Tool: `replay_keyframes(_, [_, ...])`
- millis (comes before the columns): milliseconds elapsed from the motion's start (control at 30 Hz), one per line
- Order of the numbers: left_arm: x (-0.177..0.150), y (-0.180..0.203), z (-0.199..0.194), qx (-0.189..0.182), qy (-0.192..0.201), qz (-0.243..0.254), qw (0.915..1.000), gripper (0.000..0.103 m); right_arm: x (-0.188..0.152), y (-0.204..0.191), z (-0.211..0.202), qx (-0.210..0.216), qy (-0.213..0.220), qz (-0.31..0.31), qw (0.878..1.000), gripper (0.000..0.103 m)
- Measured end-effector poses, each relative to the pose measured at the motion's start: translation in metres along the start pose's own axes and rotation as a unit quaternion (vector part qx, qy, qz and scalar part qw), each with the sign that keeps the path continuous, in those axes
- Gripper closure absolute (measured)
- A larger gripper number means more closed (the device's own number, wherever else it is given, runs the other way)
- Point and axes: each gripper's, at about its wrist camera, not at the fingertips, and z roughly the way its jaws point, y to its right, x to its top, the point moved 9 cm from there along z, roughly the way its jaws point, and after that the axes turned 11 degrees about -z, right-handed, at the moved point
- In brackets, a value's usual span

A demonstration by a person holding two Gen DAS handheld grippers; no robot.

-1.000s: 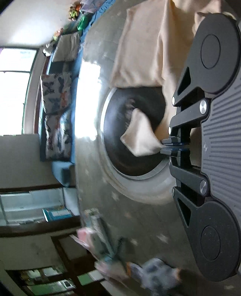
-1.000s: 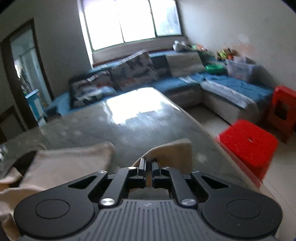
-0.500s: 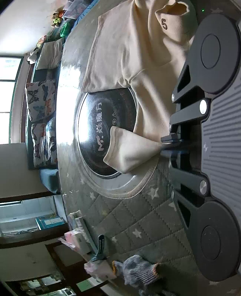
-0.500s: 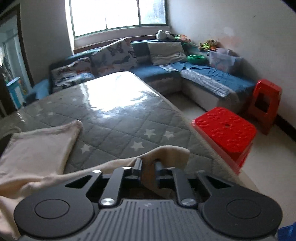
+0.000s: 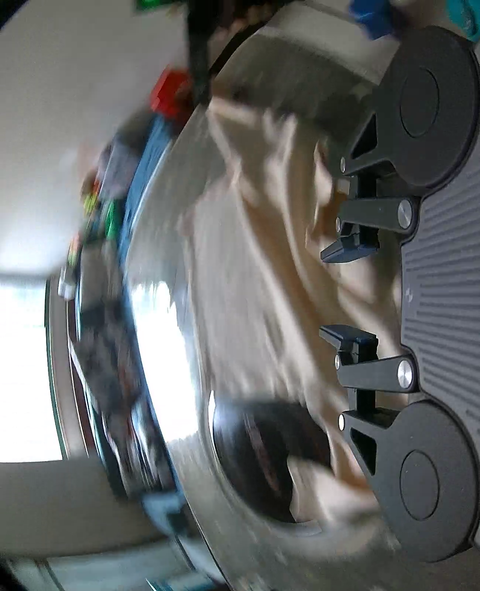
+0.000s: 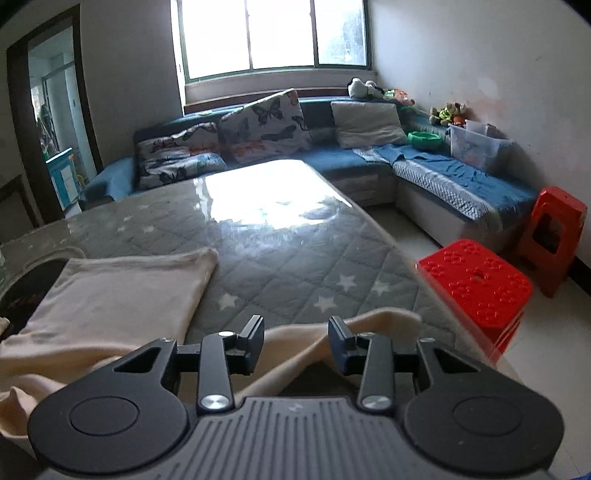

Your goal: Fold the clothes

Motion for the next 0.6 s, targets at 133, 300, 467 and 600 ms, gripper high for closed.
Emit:
replay_keyframes(133, [-0.007,0.018,0.025,-0.003,-0.02,0.033,0.9993,0.062,-0.014,0.006,0.004,-0.006,-0.017,0.014,1.0,0.065])
replay_keyframes(300, [-0.016,0.018,0.039,-0.006,-0.041,0.038,0.9984,0.095,-0.024,0.027,0.005,-0.015,-0.026,0.047,0.998,0.065])
replay_keyframes(467, [-0.025,0.021,0.024,-0.038,-0.044,0.047,0.9972,0.098,-0.023,0.043,0.007,-0.006,-0.016,0.083,0.996,0.064])
replay_keyframes(600, [-0.04,0.026,0.009,-0.062,-0.055,0.072,0.9939,0.098,-0.02,0.045,0.011,0.008,-0.012,0.1,0.995,0.059])
